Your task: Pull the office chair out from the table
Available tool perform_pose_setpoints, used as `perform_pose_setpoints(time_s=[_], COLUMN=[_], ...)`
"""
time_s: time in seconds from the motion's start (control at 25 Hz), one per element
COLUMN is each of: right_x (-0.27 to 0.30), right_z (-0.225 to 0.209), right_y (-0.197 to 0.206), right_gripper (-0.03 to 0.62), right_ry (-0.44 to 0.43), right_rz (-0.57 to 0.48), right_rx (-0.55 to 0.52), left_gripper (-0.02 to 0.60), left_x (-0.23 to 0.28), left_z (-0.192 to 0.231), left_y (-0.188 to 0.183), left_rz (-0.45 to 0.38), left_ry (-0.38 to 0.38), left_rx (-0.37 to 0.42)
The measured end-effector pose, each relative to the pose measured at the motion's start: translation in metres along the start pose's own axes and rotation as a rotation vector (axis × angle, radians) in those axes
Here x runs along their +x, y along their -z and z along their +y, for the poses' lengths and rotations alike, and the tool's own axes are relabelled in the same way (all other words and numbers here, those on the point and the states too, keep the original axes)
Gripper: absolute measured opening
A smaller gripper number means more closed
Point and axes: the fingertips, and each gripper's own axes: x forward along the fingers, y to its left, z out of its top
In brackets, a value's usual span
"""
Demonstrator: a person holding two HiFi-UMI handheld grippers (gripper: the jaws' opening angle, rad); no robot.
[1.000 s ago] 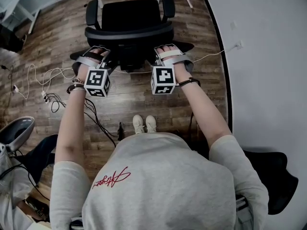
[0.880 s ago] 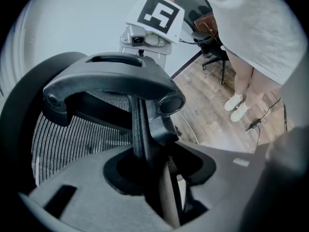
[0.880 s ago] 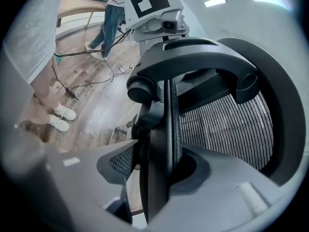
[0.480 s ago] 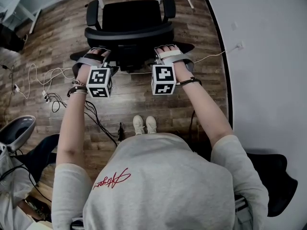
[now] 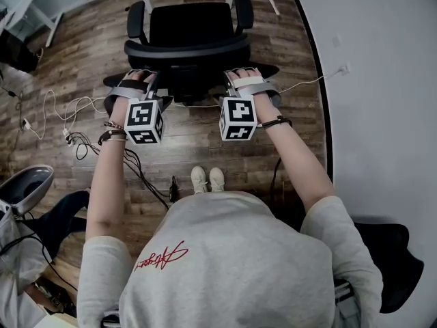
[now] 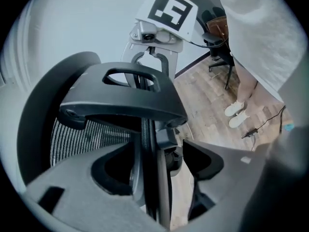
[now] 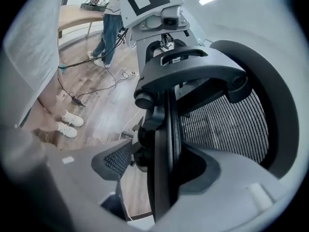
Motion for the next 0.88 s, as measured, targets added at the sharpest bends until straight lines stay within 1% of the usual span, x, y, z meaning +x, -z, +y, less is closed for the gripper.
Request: perform_pose_setpoints(time_s=[0.08,0.2,0.32,0.48,0.56,0.64,0.76,0.88], right_x=[-0.003,-0.010,-0.018,-0.023,-0.028,-0.035,-0.042,-0.050], right_z=[-0.003,-0.010,-0.013,-0.013,-0.016,-0.019,-0.023,-0.025], right_y=[0.002,0.003,0.002,0.003,0.003,0.002,-0.004,-0.011], right_gripper=[0.290,0.287,0.285,0.285,0.285,0.279,0.277,0.275], right_ry=[0.022,0.077,0.112,0.130,0.162,0.199,0.226,0.243], right_rz=[-0.006,-0.030,-0.047,-0.061,-0.073,-0.088,-0.121,-0.153], right_rx=[0.016,0.058,0.070,0.101,0.124,0.148,0.190,0.229], left_gripper=[0.324,0.324,0.322,0.316,0.314,0.299,0.291,0.290], left_x=[-0.002,-0.008,-0.013,-0.023,-0.030,-0.035,-0.039,-0.045], left_z=[-0.004,-0.008,-0.009,-0.003,0.003,0.005,0.003,0.003], left_y=[-0.002,-0.004,-0.003,0.000,0.000,-0.004,-0.007,-0.010], left_rz=[-0.004,-0.029,-0.045,-0.072,-0.093,-0.123,-0.139,-0.158], left_ry=[-0.007,-0.039,-0.080,-0.149,-0.195,-0.236,-0.257,-0.276], left_rx=[-0.021,-0.082,-0.145,-0.249,-0.295,-0.332,-0.366,-0.425])
